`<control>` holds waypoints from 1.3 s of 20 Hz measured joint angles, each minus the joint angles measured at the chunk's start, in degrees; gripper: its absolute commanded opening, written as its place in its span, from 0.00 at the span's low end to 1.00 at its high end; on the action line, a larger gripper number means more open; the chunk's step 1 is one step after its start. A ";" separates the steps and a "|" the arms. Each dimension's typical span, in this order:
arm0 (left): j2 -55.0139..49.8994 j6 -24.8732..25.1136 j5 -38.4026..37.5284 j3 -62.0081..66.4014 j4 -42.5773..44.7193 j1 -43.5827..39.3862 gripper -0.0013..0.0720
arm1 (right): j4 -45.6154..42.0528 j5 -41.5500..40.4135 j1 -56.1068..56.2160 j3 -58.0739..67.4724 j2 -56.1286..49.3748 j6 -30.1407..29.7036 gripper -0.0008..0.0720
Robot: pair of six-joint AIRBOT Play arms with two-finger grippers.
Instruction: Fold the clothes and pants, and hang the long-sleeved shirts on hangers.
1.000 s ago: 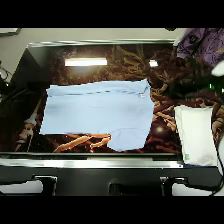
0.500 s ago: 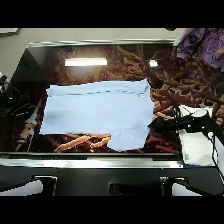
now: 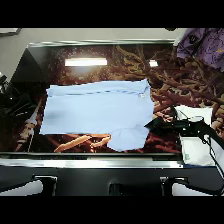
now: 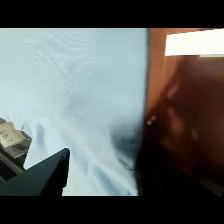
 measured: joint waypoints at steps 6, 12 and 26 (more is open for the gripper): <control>-0.04 -3.78 -1.51 -1.53 -0.15 2.47 0.86 | 1.27 -0.09 0.00 -0.22 -3.45 -2.25 0.05; 0.02 3.37 0.09 -10.93 -8.76 15.02 0.86 | 2.43 -1.11 0.00 -0.24 -2.27 -2.75 0.05; -6.64 17.29 2.91 -23.52 -18.43 19.87 0.84 | 3.76 -0.70 0.00 -0.24 -0.61 -0.02 0.05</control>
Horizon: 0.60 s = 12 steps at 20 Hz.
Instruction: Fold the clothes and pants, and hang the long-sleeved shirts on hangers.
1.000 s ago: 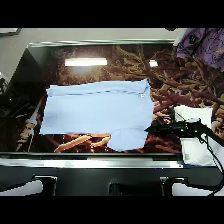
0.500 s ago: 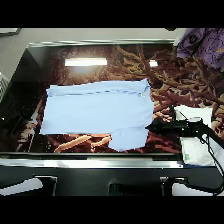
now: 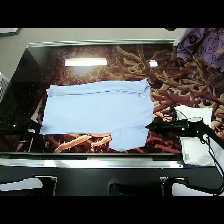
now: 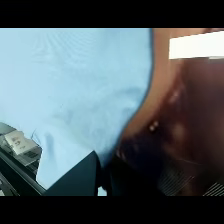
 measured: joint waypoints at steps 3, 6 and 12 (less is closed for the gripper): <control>-1.27 0.48 -0.09 -0.17 -0.26 -1.22 0.51 | 0.00 0.09 0.00 0.00 0.00 0.87 0.05; -2.38 1.01 0.11 -0.39 0.98 -2.14 0.04 | -0.09 0.13 0.00 0.00 0.46 1.55 0.05; -2.21 2.43 -3.02 0.68 -1.38 -3.52 0.03 | -0.24 -0.46 0.00 1.14 4.70 2.47 0.05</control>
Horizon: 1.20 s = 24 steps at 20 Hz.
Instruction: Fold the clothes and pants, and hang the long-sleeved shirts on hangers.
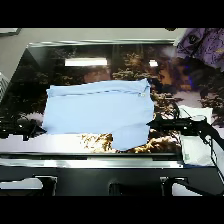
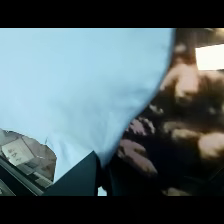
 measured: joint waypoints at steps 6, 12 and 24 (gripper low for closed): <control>3.39 -4.42 -1.33 17.49 -2.34 -8.81 0.03 | -4.74 0.20 2.45 17.51 3.89 4.52 0.05; 5.01 -13.88 -1.25 56.22 3.23 -18.47 0.03 | -24.22 1.99 9.29 53.24 5.53 16.31 0.05; 39.67 -28.61 1.97 57.88 24.17 -21.16 0.03 | -48.89 13.81 10.80 79.41 31.85 31.54 0.05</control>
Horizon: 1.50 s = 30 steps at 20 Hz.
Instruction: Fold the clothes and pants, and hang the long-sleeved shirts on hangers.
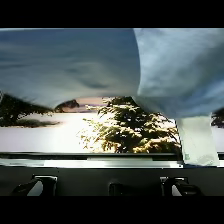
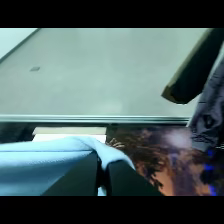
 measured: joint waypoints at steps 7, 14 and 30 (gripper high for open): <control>-2.03 -1.05 -3.37 -1.07 2.38 -0.17 0.03 | -2.45 6.69 0.00 0.42 -4.59 8.79 0.05; -27.67 2.67 -6.88 -1.20 -0.46 -2.71 0.03 | 2.10 11.93 0.35 -5.46 -29.22 12.90 0.05; -63.23 1.49 19.47 3.41 -1.16 -6.93 0.04 | -2.32 -19.19 5.75 -5.05 -62.47 14.43 0.05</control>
